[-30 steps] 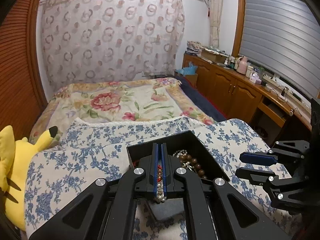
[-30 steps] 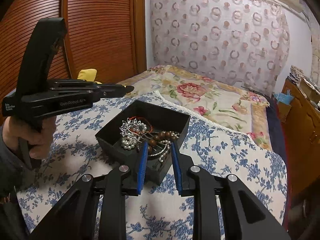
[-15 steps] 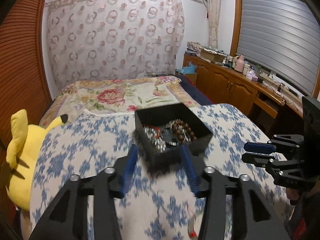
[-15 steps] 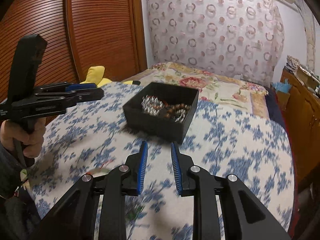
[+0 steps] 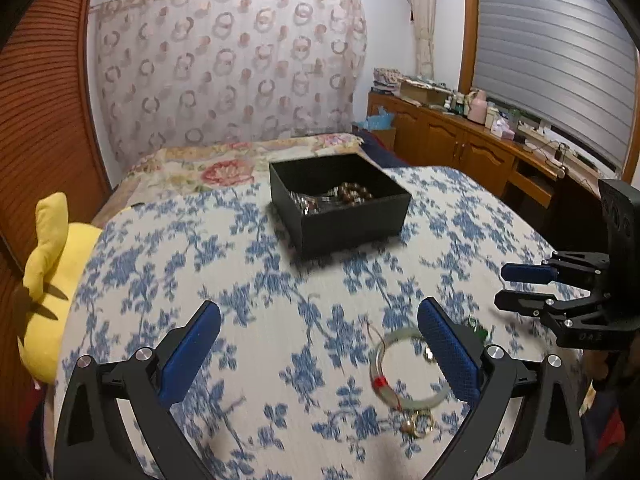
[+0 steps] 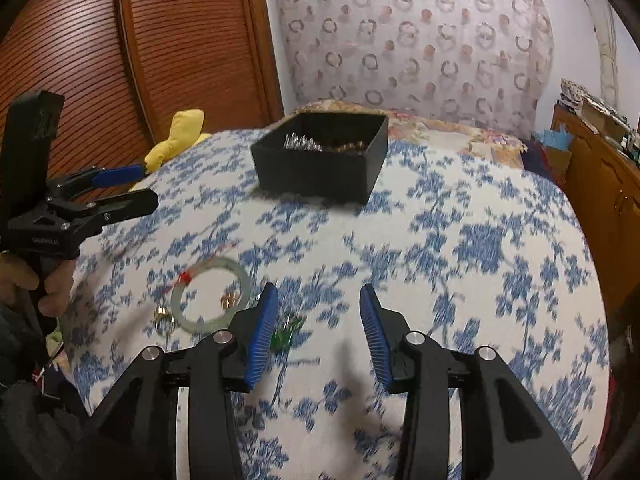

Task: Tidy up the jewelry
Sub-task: 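Move both grippers back to the jade bangle and green pendant, then grasp the green pendant chain with the right gripper while the left gripper grasps the jade bangle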

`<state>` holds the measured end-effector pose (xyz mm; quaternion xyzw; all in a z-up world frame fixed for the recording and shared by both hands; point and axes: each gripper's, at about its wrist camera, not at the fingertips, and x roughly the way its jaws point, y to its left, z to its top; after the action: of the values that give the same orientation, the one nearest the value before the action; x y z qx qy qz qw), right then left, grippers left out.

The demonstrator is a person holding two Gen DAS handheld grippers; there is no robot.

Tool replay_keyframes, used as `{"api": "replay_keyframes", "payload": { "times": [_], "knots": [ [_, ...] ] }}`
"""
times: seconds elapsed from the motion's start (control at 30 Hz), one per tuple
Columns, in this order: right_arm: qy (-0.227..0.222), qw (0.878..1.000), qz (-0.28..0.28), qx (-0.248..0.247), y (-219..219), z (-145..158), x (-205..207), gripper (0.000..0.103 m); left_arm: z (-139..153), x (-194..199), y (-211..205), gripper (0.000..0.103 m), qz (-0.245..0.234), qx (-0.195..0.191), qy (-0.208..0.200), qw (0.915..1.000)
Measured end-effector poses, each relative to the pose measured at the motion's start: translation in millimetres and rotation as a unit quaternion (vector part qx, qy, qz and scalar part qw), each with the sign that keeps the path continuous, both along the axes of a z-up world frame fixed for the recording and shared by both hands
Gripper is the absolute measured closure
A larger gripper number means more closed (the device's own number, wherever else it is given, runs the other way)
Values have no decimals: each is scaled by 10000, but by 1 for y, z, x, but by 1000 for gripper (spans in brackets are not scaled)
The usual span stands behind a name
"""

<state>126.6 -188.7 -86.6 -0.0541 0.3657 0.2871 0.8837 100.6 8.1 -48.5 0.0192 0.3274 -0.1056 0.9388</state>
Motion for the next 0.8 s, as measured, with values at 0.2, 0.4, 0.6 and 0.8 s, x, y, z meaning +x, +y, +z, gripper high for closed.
{"api": "replay_keyframes", "payload": {
  "times": [0.2, 0.4, 0.6, 0.8],
  "knots": [
    [144, 9992, 277, -257, 16, -12, -12, 58, -12, -12, -1, 8, -17, 39, 153, 9999],
    [200, 9972, 294, -656, 31, -22, -12, 64, -19, -19, -5, 8, -75, 71, 274, 9996],
    [188, 9975, 191, -660, 28, -24, -7, 90, -25, -19, -12, 8, -168, 87, 437, 9989],
    [75, 9983, 121, -571, 16, -22, -16, 90, -34, -13, -25, 8, -325, 124, 667, 9972]
  ]
}}
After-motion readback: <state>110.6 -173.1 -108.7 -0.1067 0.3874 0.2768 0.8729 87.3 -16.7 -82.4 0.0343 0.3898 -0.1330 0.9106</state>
